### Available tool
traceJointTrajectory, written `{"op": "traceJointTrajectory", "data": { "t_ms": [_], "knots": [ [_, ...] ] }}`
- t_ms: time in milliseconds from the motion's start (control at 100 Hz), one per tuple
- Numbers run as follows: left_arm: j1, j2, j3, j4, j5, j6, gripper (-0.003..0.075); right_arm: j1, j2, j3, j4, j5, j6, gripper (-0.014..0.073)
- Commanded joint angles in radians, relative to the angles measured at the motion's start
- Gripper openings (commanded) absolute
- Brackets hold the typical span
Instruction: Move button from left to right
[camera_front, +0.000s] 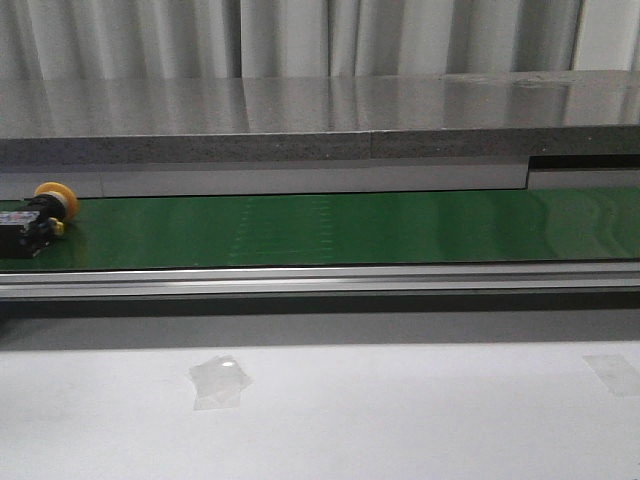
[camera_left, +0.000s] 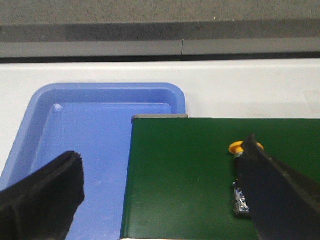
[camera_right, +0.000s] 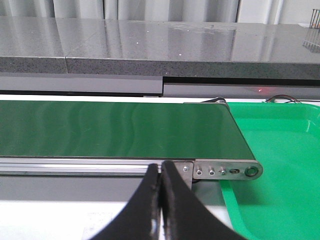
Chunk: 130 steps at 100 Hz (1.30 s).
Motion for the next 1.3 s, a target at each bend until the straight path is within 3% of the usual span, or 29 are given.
{"op": "traceJointTrajectory", "data": {
  "t_ms": [0, 220, 310, 540, 790, 950, 1290],
  "knots": [
    [-0.003, -0.105, 0.072, -0.034, -0.202, 0.000, 0.0609, 0.002, -0.017, -0.014, -0.011, -0.088, 0.001, -0.0066],
    [-0.003, -0.334, 0.329, -0.057, -0.498, -0.007, 0.0609, 0.002, -0.017, -0.014, -0.011, -0.088, 0.001, -0.0066],
    [-0.003, -0.431, 0.401, -0.059, -0.557, -0.009, 0.0609, 0.002, -0.017, -0.014, -0.011, -0.088, 0.001, -0.0066],
    [-0.003, -0.590, 0.459, -0.094, -0.487, -0.011, 0.0609, 0.002, -0.017, -0.014, -0.011, -0.088, 0.001, -0.0066],
    [-0.003, -0.631, 0.459, -0.094, -0.418, -0.011, 0.0594, 0.002, -0.017, -0.014, -0.011, -0.088, 0.001, -0.0066],
    [-0.003, -0.631, 0.459, -0.094, -0.421, -0.011, 0.0462, 0.002, -0.017, -0.014, -0.011, -0.088, 0.001, -0.0066],
    [-0.003, -0.631, 0.459, -0.094, -0.424, -0.011, 0.0020, 0.002, -0.017, -0.014, -0.011, -0.088, 0.001, -0.0066]
  ]
}}
